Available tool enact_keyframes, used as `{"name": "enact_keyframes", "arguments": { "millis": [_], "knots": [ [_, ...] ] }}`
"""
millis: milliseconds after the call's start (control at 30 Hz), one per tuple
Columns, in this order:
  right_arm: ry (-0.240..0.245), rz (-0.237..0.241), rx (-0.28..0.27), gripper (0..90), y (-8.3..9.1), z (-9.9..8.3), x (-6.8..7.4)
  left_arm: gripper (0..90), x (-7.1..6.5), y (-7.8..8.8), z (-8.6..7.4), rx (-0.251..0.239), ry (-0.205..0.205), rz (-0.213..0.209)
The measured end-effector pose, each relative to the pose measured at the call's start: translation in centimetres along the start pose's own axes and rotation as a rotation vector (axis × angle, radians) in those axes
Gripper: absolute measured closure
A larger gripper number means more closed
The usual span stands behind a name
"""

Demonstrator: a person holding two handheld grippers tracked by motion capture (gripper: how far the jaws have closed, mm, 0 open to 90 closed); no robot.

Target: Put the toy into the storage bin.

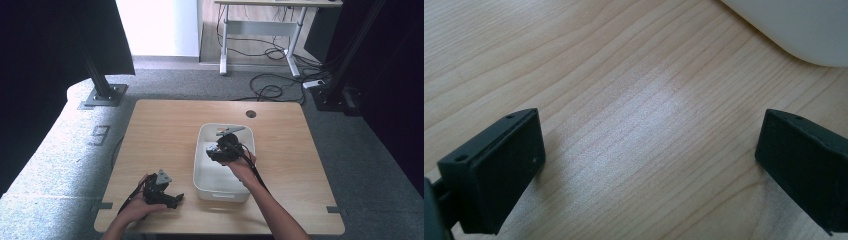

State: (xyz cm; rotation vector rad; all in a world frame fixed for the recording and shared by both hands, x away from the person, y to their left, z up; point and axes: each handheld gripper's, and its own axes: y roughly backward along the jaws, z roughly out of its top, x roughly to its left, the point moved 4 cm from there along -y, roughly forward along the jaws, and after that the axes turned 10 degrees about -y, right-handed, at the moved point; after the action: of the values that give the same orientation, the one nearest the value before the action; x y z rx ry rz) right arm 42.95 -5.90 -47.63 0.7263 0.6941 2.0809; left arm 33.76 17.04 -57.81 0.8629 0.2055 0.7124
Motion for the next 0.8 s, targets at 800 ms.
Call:
{"name": "enact_keyframes", "arguments": {
  "millis": [800],
  "knots": [
    [0.003, -0.055, 0.076, 50.2, -3.5, 0.7, -0.3, 0.0, 0.0, 0.0, 0.0, -0.001, 0.0, 0.0]
  ]
}}
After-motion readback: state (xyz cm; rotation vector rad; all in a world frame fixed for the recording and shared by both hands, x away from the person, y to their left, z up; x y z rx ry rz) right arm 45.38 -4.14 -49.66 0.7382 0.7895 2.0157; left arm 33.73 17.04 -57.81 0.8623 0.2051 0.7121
